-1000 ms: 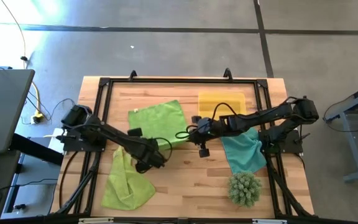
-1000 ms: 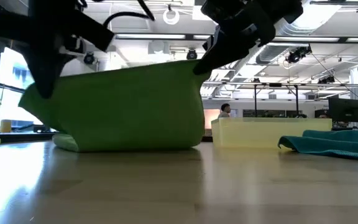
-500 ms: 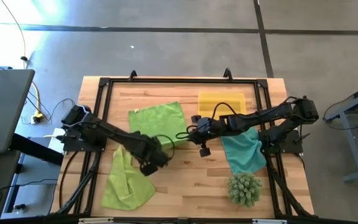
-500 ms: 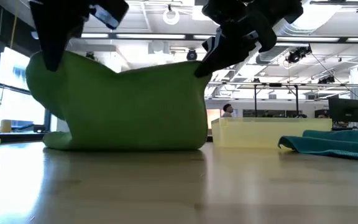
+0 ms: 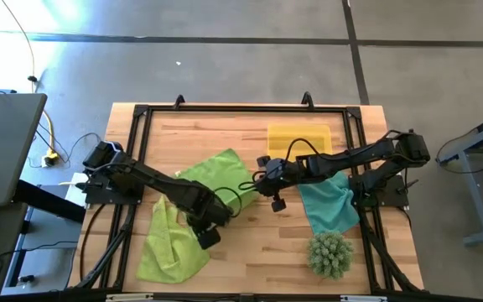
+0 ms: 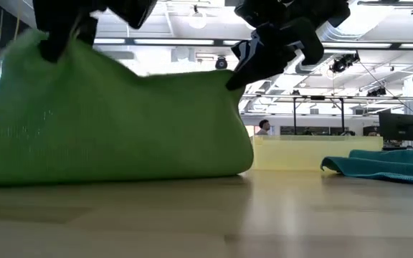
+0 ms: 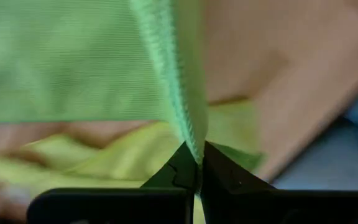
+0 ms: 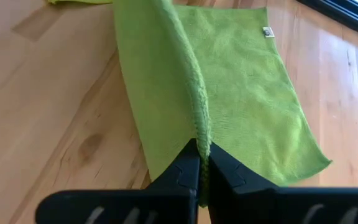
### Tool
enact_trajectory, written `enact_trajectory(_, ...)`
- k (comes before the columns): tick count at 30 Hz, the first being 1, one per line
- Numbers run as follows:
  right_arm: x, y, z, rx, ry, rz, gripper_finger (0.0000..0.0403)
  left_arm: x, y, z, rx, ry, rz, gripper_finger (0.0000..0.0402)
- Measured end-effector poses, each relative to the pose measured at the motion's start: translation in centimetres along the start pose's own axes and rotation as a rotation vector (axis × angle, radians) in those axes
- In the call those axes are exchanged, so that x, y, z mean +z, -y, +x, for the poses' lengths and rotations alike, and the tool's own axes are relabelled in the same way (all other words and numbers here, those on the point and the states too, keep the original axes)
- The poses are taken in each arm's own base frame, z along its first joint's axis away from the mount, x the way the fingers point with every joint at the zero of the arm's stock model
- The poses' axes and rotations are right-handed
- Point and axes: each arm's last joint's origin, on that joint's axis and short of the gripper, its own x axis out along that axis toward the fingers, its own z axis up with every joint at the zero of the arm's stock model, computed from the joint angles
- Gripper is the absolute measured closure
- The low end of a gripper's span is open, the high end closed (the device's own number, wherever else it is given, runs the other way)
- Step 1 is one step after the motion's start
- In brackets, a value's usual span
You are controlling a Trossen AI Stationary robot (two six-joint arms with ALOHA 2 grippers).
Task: Roll microfiber towels into tight, uniform cylinder then place into a basket
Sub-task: Fold the top green microfiber towel
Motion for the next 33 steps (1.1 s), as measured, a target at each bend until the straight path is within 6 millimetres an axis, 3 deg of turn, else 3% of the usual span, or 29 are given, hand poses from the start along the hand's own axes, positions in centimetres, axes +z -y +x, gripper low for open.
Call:
enact_trajectory(6, 0.1, 0.2, 0.2, -0.011, 0.019, 0.006, 0.0403, -0.2, -1.3, 0.8, 0.173, 0.059, -0.004, 0.0401)
enact_trajectory(14, -1.5, 0.9, 4.1, -0.026, -0.009, 0.012, 0.0403, -0.6, -2.6, 3.2, 0.258, 0.031, 0.041, 0.0401)
enact_trajectory(21, -3.4, 2.6, 6.3, -0.065, -0.037, 0.052, 0.0403, -0.1, -4.4, 5.2, 0.338, 0.066, 0.020, 0.0401)
enact_trajectory(33, -3.9, 4.9, 6.7, -0.203, -0.025, -0.111, 0.0403, 0.9, -7.8, 7.0, 0.464, 0.062, -0.027, 0.0401)
